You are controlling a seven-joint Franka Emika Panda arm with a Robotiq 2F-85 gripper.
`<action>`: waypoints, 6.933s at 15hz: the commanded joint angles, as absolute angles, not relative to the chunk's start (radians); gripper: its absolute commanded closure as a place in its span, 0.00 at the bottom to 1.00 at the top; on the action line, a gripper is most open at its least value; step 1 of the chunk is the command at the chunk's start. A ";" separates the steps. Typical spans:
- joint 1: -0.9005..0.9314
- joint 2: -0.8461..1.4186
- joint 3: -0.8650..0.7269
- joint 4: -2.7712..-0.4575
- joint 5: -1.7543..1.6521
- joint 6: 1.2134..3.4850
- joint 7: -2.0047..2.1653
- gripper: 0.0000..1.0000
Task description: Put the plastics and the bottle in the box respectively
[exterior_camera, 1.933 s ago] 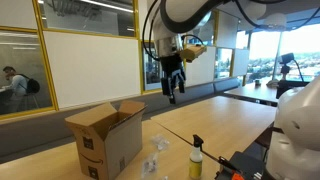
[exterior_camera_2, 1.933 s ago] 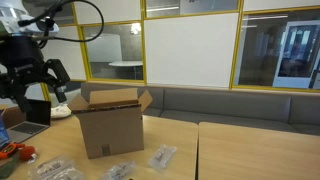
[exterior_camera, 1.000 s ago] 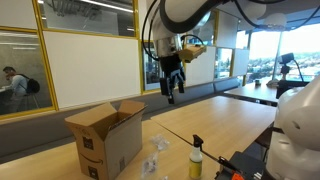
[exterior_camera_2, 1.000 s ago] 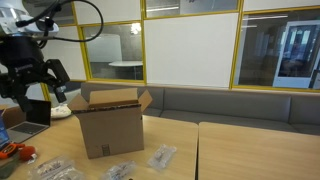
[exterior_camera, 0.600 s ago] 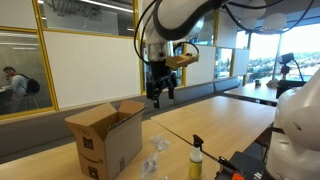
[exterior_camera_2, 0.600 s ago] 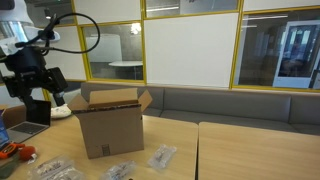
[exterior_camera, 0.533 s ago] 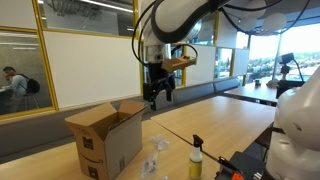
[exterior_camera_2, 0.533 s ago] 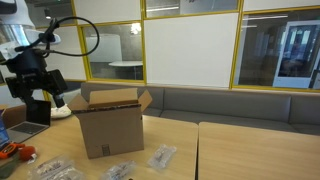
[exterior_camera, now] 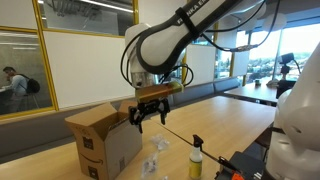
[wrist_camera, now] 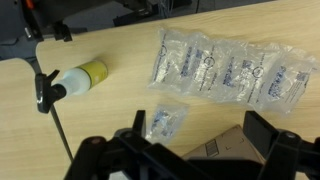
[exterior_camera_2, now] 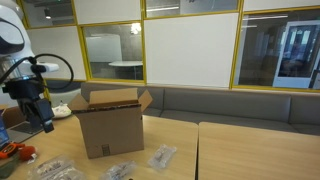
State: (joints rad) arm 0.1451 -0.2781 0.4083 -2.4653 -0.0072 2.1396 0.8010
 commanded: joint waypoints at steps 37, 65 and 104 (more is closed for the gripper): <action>0.271 0.642 0.143 -2.488 0.158 3.041 0.905 0.00; 0.704 0.244 -0.415 -2.606 -0.032 2.854 1.021 0.88; 0.182 0.073 0.160 -1.729 -0.752 1.780 1.348 0.90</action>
State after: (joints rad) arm 0.1837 -0.0119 0.1448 -1.8422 -0.7412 1.7672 1.3523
